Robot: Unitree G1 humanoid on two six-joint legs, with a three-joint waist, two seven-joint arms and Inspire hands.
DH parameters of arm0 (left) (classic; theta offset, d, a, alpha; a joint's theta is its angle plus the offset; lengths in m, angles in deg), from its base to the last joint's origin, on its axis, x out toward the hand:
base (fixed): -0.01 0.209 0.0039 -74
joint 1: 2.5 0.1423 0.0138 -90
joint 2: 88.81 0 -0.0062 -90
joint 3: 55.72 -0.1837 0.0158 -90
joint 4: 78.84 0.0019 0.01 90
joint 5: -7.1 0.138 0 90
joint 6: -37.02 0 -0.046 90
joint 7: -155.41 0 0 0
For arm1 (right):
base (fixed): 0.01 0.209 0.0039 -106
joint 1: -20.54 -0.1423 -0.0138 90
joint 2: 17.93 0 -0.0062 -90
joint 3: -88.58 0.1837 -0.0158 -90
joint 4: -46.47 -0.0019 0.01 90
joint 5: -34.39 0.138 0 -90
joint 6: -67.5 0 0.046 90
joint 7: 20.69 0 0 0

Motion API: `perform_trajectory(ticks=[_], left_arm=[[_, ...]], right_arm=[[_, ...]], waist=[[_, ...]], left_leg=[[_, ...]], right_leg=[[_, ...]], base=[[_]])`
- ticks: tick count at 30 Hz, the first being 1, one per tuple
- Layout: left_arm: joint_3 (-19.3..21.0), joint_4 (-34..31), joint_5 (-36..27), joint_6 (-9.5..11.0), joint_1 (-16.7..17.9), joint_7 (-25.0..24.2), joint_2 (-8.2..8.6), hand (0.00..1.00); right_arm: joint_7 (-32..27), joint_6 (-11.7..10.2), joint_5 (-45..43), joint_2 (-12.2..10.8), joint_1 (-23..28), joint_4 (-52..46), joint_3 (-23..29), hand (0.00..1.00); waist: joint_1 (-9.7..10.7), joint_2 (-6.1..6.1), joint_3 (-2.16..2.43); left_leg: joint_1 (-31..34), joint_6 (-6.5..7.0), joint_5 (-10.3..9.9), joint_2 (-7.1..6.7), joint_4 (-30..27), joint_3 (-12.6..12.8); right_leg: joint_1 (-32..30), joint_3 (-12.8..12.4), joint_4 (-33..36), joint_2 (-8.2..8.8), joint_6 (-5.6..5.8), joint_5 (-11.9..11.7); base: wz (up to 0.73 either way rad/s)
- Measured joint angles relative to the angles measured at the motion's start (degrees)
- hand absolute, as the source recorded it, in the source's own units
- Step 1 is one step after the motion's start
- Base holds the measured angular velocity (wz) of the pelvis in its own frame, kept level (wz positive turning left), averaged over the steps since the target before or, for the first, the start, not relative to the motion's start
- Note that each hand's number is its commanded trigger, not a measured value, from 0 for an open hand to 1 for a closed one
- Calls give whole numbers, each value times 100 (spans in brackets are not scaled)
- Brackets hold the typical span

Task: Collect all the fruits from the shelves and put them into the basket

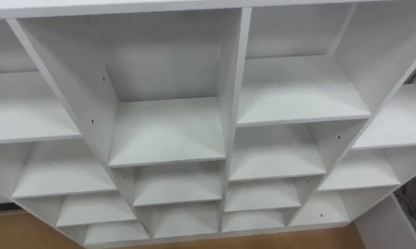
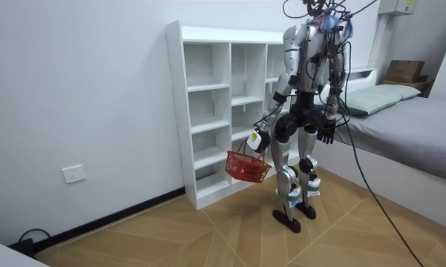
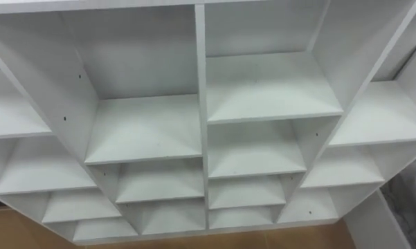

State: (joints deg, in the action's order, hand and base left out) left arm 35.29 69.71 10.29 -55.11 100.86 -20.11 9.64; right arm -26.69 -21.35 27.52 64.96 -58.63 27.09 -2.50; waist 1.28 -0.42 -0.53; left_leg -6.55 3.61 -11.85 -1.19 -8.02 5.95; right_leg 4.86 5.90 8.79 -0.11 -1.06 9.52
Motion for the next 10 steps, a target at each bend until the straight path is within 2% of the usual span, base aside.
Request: perform_trajectory(ticks=[5,10], left_arm=[[-2,0,102,-12,-12,-1,25,100],[-2,1,146,-60,-7,-2,33,100]], right_arm=[[116,220,-476,-1,-79,49,0,0],[201,270,-523,-1,-170,40,1,0]], waist=[[-2,35,15],[-2,54,11]], left_leg=[[-8,0,0,-4,25,0],[-14,0,0,-4,31,-1]], right_leg=[[6,-23,9,-2,3,8],[13,-23,5,-5,3,8]], base=[[0],[0]])
